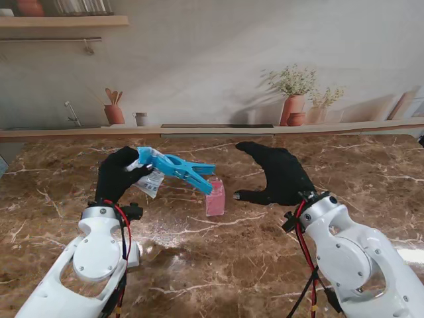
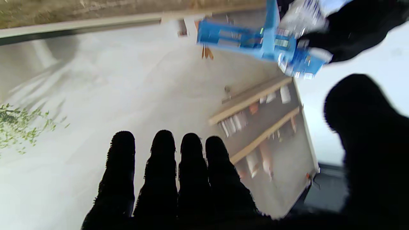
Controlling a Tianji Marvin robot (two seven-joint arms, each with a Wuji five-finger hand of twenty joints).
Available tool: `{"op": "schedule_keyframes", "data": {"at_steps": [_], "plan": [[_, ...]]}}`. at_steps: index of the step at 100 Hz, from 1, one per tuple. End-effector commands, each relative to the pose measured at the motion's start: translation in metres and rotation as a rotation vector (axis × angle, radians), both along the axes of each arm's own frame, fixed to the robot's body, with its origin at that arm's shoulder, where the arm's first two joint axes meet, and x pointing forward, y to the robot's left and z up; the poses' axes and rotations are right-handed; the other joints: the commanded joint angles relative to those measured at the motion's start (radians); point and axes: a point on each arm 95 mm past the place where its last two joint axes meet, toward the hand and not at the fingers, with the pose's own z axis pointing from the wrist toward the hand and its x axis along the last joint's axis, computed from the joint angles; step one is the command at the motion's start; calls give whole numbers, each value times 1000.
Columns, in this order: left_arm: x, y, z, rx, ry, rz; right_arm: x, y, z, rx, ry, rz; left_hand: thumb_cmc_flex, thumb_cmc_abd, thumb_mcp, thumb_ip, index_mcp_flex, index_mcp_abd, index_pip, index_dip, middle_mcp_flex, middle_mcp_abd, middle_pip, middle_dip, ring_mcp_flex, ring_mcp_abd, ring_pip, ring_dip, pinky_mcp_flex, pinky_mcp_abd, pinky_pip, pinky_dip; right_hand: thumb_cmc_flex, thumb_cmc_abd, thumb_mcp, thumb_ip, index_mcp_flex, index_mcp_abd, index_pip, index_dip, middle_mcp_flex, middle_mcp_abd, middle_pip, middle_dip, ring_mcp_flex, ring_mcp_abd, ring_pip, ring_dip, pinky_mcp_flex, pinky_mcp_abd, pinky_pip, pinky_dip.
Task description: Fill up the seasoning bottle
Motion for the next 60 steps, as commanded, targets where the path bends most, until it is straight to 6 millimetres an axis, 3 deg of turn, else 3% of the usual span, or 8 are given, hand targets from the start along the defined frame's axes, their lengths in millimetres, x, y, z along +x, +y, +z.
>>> {"op": "schedule_keyframes", "data": {"at_steps": [1, 13, 33, 60], "plan": [[-5, -17, -1, -33, -8, -27, -3, 3, 4, -40, 10, 5, 159, 271, 228, 103, 185, -178, 119, 29, 51, -106, 84, 33, 81, 4, 78, 17, 0, -2, 7, 21, -81, -37, 33, 49, -72, 55, -34, 11, -56, 37, -31, -27, -56, 10, -18, -21, -28, -23, -36, -17], [-10, -38, -9, -71, -16, -64, -4, 11, 10, -105, 26, 14, 159, 270, 228, 103, 186, -181, 121, 30, 52, -107, 86, 33, 83, 1, 79, 17, 1, -6, 8, 22, -107, -24, 57, 47, -215, 113, -66, 47, -156, 63, -50, -31, -132, 26, -30, -21, -75, -47, -62, -20], [-19, -70, -29, -144, -16, -119, -5, 19, 14, -214, 49, 13, 160, 271, 227, 104, 191, -178, 122, 28, 54, -106, 85, 28, 82, 8, 78, 16, -2, -5, 6, 26, -126, -15, 52, 44, -213, 132, -89, 62, -172, 85, -54, -37, -158, 36, -30, -20, -86, -52, -68, -17], [-30, -97, -40, -208, -31, -207, 2, 20, 2, -349, 129, -29, 158, 271, 226, 103, 191, -187, 126, 29, 53, -115, 86, 27, 80, 3, 77, 15, -5, -10, 2, 30, -149, -8, 49, 32, -207, 141, -91, 92, -165, 91, -57, -50, -173, 35, -34, -23, -99, -57, -74, -15]]}}
